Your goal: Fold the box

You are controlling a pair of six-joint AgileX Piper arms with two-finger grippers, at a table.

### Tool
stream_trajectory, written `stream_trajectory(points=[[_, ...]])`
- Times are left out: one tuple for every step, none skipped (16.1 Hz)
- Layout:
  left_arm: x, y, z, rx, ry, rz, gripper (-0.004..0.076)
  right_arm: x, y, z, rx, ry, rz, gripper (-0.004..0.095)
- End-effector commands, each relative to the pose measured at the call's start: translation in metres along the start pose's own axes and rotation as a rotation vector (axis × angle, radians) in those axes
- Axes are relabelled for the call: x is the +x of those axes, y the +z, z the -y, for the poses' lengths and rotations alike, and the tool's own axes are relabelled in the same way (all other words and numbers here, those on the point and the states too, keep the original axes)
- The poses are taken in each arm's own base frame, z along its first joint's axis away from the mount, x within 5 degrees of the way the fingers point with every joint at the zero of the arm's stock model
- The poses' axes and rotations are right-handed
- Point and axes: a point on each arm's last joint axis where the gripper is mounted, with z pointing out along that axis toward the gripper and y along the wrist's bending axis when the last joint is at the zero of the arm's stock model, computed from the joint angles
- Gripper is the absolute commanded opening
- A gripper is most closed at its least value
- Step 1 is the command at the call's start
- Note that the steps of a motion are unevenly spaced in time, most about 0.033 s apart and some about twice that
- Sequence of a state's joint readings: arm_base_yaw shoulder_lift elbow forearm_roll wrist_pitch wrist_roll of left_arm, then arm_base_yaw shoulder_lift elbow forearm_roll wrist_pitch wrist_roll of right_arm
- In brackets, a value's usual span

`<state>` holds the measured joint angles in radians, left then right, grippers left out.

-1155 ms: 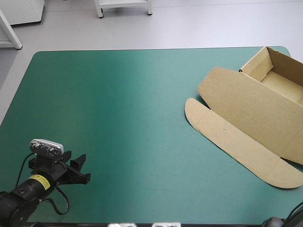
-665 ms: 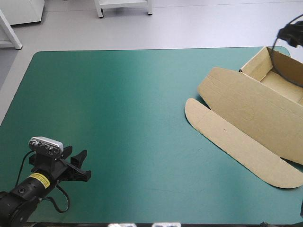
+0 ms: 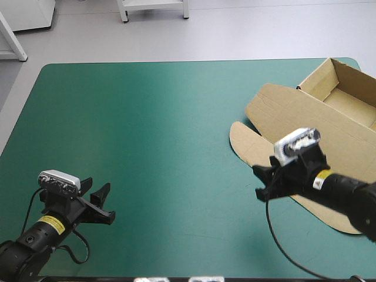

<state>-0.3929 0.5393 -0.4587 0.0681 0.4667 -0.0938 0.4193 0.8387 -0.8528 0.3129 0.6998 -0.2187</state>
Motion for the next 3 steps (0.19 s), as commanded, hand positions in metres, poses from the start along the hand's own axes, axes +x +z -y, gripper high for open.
stream_trajectory(points=[[-0.008, -0.005, 0.002, 0.018, 0.007, 0.14, 0.0346, 0.032, 0.001, 0.003, 0.031, -0.018, 0.134, 0.0463], [-0.001, -0.005, 0.002, 0.023, -0.006, 0.133, 0.0346, 0.052, 0.004, 0.006, 0.047, -0.011, 0.148, 0.0454], [0.004, -0.005, 0.002, 0.029, -0.021, 0.123, 0.0346, 0.061, 0.006, 0.007, 0.053, 0.001, 0.158, 0.0447]])
